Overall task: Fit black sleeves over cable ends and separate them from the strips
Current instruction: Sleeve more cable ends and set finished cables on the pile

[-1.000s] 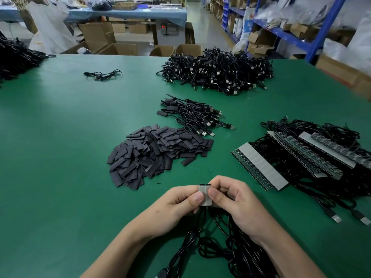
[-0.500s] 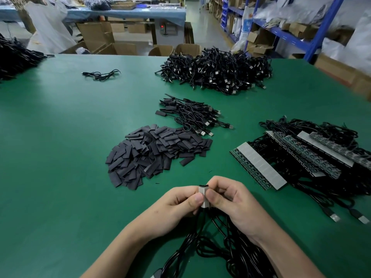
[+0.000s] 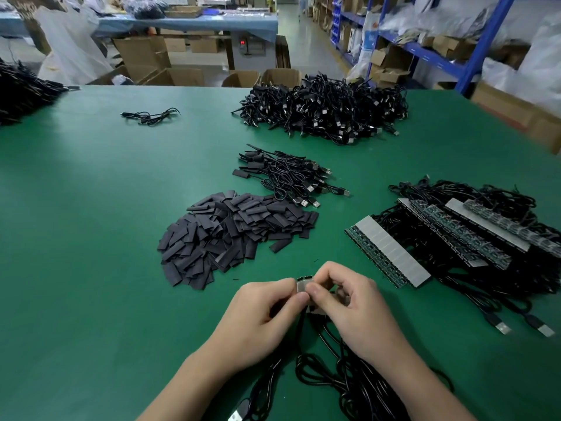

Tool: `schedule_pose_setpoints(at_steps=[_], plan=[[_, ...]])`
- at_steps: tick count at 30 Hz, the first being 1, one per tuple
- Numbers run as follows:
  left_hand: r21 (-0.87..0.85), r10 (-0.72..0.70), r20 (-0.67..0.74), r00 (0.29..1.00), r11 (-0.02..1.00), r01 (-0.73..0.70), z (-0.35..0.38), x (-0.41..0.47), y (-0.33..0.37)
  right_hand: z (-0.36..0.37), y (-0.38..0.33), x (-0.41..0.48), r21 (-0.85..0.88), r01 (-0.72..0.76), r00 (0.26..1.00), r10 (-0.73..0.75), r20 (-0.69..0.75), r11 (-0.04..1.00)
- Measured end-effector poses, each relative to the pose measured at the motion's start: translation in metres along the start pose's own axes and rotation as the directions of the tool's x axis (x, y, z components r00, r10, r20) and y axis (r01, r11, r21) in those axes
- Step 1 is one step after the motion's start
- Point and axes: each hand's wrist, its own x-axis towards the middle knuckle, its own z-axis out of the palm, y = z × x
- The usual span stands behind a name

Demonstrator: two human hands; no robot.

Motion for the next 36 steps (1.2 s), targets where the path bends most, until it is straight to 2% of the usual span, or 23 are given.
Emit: schedule_pose_setpoints(at_steps=[3, 7, 12, 15, 17, 19, 22, 24, 27, 29, 32, 34, 36], plan=[[0.164, 0.063, -0.043, 0.997, 0.985, -0.055, 0.004, -0.001, 0.002, 0.005, 0.0, 0.0, -0.166, 0.068, 0.992, -0.084, -0.09, 0.984], [0.166, 0.016, -0.089, 0.996, 0.986, -0.002, 0.006, 0.0, 0.002, 0.007, 0.0, -0.001, -0.181, 0.044, 0.988, -0.069, -0.136, 0.982], [-0.163, -0.13, -0.155, 0.979, 0.981, 0.104, -0.005, 0.004, 0.0, 0.002, 0.008, 0.001, -0.309, -0.047, 0.983, -0.011, -0.184, 0.95], [-0.363, -0.18, -0.141, 0.974, 0.924, 0.118, -0.01, 0.004, -0.001, 0.002, 0.008, 0.001, -0.535, -0.071, 0.986, -0.02, -0.164, 0.842], [-0.435, -0.191, -0.131, 0.973, 0.893, 0.116, -0.012, 0.004, -0.001, 0.001, 0.005, 0.002, -0.589, -0.043, 0.984, -0.067, -0.165, 0.807], [-0.438, -0.173, -0.11, 0.979, 0.893, 0.108, -0.012, 0.005, -0.001, -0.001, 0.003, 0.001, -0.502, -0.002, 0.983, -0.091, -0.161, 0.865], [-0.362, -0.122, -0.063, 0.991, 0.928, 0.091, -0.006, 0.005, -0.001, 0.001, -0.002, 0.0, -0.164, 0.028, 1.0, -0.03, -0.009, 0.986], [-0.346, -0.12, -0.046, 0.992, 0.933, 0.097, -0.002, 0.004, 0.001, 0.005, -0.005, -0.001, -0.062, -0.007, 0.998, 0.011, 0.066, 0.998], [-0.351, -0.094, -0.064, 0.993, 0.934, 0.066, -0.002, 0.005, 0.005, 0.001, -0.008, 0.0, 0.079, -0.054, 0.997, 0.049, 0.054, 0.995], [-0.283, -0.108, -0.139, 0.984, 0.957, 0.065, -0.004, 0.009, 0.004, -0.003, -0.013, 0.0, 0.253, -0.078, 0.996, 0.065, 0.057, 0.964], [-0.006, -0.18, -0.261, 0.948, 0.983, 0.185, -0.008, 0.02, -0.007, -0.016, -0.023, -0.002, 0.546, -0.129, 0.992, 0.101, 0.08, 0.828], [0.217, -0.21, -0.233, 0.949, 0.941, 0.261, -0.012, 0.029, -0.016, -0.028, -0.031, -0.001, 0.675, -0.118, 0.993, 0.083, 0.084, 0.728], [0.317, -0.224, -0.213, 0.951, 0.905, 0.284, -0.015, 0.04, -0.024, -0.042, -0.039, 0.002, 0.753, -0.083, 0.996, 0.066, 0.053, 0.653]])
